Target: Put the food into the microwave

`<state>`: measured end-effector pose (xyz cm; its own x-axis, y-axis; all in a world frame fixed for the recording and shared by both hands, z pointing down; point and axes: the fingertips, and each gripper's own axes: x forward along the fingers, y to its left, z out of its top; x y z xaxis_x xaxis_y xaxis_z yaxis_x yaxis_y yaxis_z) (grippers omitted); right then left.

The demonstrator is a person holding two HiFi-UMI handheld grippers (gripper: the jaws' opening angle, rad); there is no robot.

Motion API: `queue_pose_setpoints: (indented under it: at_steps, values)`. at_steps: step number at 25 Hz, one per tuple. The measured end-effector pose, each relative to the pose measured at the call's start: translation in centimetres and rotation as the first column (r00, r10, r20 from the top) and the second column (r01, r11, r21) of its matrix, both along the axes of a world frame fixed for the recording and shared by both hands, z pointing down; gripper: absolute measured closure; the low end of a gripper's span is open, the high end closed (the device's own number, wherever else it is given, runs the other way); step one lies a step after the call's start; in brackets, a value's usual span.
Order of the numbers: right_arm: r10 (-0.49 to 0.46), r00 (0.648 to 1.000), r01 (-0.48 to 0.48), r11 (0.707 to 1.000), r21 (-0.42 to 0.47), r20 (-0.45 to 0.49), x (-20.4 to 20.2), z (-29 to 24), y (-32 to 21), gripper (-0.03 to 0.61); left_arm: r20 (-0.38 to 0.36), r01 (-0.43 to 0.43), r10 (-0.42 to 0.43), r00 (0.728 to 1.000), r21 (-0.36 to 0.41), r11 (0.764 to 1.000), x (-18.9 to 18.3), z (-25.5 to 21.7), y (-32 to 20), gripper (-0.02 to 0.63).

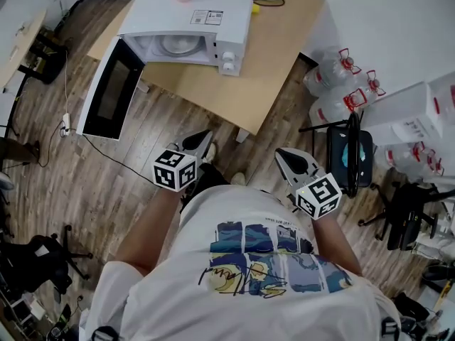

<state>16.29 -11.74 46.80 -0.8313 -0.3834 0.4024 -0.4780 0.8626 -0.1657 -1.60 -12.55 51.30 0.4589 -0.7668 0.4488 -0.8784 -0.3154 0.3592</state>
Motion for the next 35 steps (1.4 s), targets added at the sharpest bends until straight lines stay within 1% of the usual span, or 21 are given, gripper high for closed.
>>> queue_pose_setpoints:
  at_steps: [4,9,27,35]
  values:
    - [-0.004,1.0,0.004,1.0,0.009,0.007,-0.2,-0.2,0.4,0.571,0.009,-0.042,0.042,0.999,0.015,0.999,1.2,-0.7,0.9,0.606]
    - [-0.018,1.0,0.018,1.0,0.005,0.011,-0.6,-0.2,1.2,0.571,0.008,-0.06,0.06,0.998,0.018,0.998,1.9,-1.0,1.6,0.606]
    - [-0.073,0.997,0.073,0.997,0.028,-0.009,-2.0,0.0,2.1,0.572,0.014,-0.026,0.025,1.0,0.018,1.0,0.9,-0.8,2.9,0.605]
    - [-0.068,0.997,0.068,0.998,0.011,-0.02,-1.1,0.6,1.9,0.572,0.019,-0.03,0.03,0.999,0.009,1.0,1.5,-0.6,2.2,0.605]
